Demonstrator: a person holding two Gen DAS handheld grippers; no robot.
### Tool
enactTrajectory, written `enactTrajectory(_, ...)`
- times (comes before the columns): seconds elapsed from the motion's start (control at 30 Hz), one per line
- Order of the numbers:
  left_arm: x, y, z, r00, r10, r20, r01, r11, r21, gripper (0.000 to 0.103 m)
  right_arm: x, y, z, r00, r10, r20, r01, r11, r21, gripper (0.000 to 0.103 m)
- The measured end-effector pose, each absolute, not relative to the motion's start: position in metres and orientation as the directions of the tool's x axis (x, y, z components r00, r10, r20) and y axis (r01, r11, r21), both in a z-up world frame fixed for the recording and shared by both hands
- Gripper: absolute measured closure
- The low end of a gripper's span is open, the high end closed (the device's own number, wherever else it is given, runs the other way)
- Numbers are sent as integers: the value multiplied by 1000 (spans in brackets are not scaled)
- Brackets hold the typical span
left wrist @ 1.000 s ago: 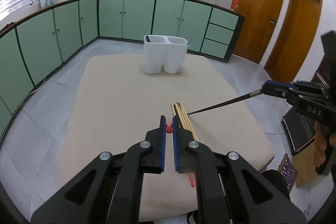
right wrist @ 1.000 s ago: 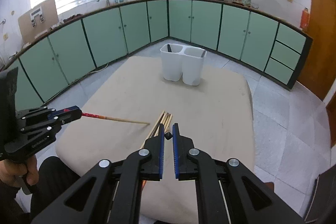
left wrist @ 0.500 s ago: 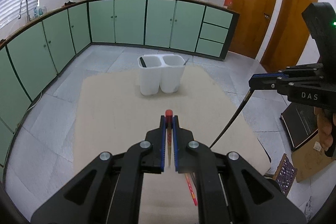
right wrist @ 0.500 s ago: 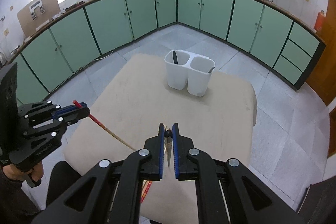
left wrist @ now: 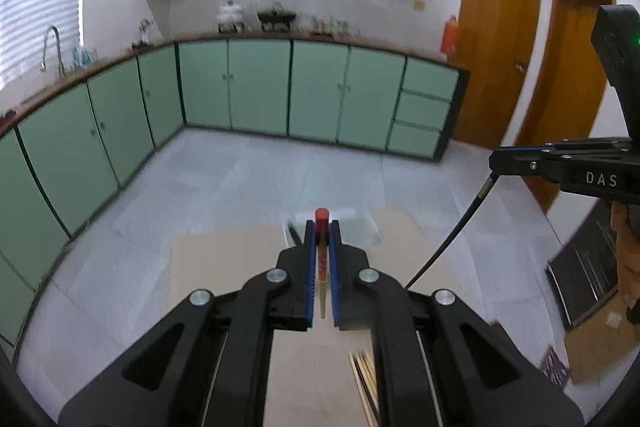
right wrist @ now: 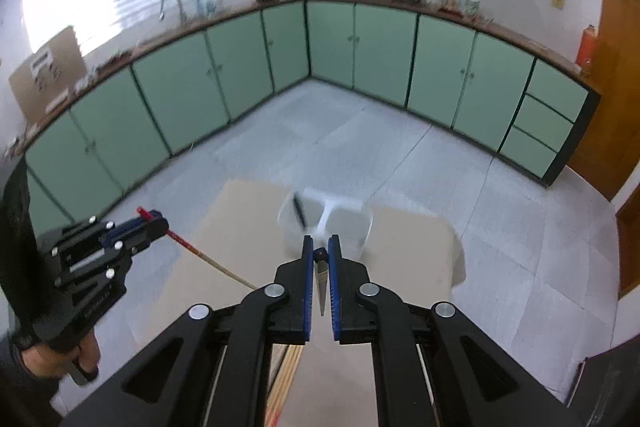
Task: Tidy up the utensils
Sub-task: 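Insert the red chopstick into the white holder while the right tool inserts the black one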
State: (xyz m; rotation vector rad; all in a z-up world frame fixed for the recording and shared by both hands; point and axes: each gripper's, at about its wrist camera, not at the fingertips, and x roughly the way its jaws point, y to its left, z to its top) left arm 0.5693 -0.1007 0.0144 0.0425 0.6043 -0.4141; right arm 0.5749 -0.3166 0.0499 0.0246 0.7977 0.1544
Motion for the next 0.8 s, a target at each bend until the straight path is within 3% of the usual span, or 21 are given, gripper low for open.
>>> enactTrajectory(0.27, 639, -130, 39, 811, -344, -474, 348, 934, -82, 98, 651, -329, 55, 734, 110, -670, -69, 994, 87, 96)
enactTrajectory(0.63, 701, -155, -65, 730, -314, -607, 333, 939, -86, 97, 707, -354, -49, 630, 121, -767, -46, 992, 119, 96)
enactTrajectory(0.73, 702, -144, -77, 716, -306, -627, 314, 944, -101, 91, 703, -357, -61, 616, 131, -776, -50, 991, 128, 92)
enactTrajectory(0.8, 698, -135, -76, 716, -302, -629, 304, 947, -107, 76, 694, -360, -57, 624, 135, -769, -56, 990, 128, 91)
